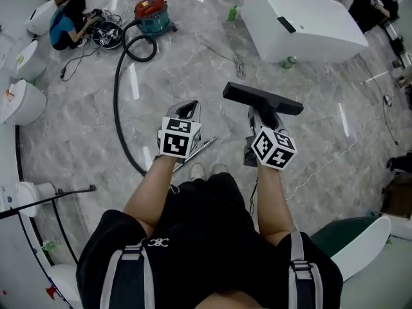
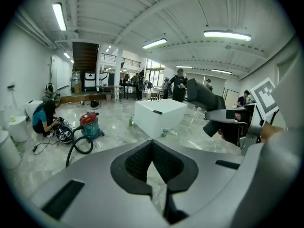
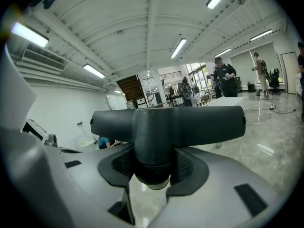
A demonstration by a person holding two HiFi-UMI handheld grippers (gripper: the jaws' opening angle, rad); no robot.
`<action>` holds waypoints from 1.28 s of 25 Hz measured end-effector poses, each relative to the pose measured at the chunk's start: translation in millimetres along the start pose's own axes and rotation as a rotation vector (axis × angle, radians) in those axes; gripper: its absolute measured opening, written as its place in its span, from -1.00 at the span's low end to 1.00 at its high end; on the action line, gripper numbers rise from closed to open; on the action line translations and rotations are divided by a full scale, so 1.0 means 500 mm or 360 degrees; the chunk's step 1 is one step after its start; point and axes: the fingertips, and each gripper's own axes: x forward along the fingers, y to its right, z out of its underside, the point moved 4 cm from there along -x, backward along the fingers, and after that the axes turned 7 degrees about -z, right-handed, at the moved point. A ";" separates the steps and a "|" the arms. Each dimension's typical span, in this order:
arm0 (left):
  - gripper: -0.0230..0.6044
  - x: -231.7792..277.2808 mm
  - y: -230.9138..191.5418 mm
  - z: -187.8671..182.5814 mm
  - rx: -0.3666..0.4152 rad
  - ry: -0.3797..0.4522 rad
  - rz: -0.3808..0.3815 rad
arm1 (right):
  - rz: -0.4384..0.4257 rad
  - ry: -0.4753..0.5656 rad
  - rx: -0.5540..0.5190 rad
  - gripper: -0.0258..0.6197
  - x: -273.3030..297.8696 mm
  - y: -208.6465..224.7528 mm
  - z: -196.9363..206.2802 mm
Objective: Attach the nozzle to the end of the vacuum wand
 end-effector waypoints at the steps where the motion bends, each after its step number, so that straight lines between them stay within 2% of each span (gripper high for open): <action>1: -0.90 0.017 -0.005 0.016 -0.0010 -0.0027 0.0005 | -0.0004 -0.0027 0.0011 -0.36 0.015 0.007 0.013; 5: -0.90 0.096 -0.015 0.102 -0.0051 -0.0176 0.0029 | -0.0022 -0.0146 0.0062 -0.36 0.080 0.047 0.086; 10: -0.90 0.258 -0.031 0.232 -0.0105 -0.0325 0.0050 | -0.0026 -0.0292 0.0196 -0.36 0.188 0.133 0.227; 14: -0.90 0.410 -0.040 0.363 -0.0033 -0.0388 0.0091 | 0.0004 -0.0372 0.0297 -0.36 0.283 0.227 0.369; 18: -0.90 0.533 -0.043 0.553 0.0003 -0.0501 0.0117 | 0.0021 -0.0456 0.0484 -0.36 0.367 0.318 0.540; 21: -0.90 0.608 -0.032 0.710 0.0000 -0.0606 0.0147 | -0.0025 -0.0495 0.0512 -0.36 0.422 0.378 0.652; 28: -0.90 0.751 0.025 1.074 0.0110 -0.0905 0.0266 | -0.0093 -0.0639 0.0629 -0.36 0.521 0.508 0.941; 32: -0.86 0.824 0.048 1.266 0.0254 -0.1074 0.0286 | -0.0108 -0.0722 0.0662 -0.36 0.552 0.563 1.074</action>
